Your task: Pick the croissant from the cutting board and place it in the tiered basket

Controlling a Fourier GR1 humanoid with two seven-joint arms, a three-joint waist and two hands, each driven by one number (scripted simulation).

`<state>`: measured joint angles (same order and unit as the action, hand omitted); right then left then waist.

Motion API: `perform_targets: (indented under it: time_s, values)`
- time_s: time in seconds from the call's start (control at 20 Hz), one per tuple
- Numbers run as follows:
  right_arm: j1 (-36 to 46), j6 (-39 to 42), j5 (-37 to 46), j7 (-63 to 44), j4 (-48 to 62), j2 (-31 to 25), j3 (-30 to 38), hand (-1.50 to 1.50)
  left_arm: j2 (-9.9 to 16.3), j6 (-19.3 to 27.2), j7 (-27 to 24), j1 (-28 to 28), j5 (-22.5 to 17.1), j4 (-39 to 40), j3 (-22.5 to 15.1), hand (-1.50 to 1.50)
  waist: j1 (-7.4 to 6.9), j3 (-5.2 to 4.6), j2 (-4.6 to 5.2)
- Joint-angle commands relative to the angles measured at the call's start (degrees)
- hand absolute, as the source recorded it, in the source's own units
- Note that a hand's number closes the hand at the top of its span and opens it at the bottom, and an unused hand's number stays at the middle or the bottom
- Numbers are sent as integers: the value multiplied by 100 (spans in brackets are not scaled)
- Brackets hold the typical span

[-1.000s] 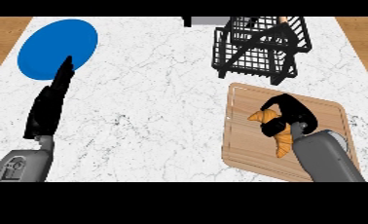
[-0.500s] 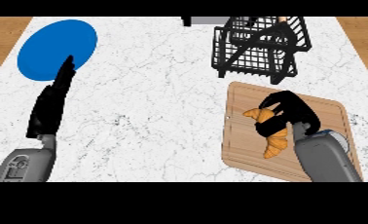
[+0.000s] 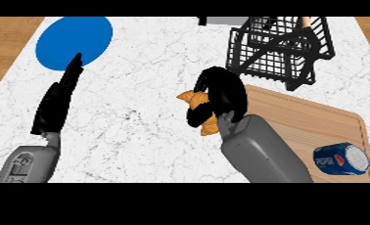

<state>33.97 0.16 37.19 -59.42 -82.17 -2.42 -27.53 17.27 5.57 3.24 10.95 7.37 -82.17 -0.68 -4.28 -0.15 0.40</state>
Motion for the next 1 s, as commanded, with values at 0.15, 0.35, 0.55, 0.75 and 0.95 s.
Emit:
perform_targets:
  time_s: [0.15, 0.35, 0.55, 0.75, 0.95]
  values:
    - [1593, -1911, 1063, -989, 491, 235, -774, 150, -113, 25, 125, 184, 47, 81, -73, 0, -43, 0, -21]
    - [2532, -2156, 1641, -1381, 788, 238, -669, 150, -109, -19, 189, 140, 15, 13, -65, 0, 29, 1, -49]
    - [3542, -1632, 1789, -1862, 1117, 238, -303, 150, -102, 116, 166, 141, 127, 50, -12, 0, 147, 0, -61]
    - [4069, -934, 2073, -1614, 1740, 239, 46, 150, -4, 71, 137, -30, 69, -89, 113, 0, 277, 6, -58]
    - [4196, -717, 1684, -1132, 1865, 239, 551, 150, -140, 142, 213, -74, 71, -100, 125, 0, 361, 12, -54]
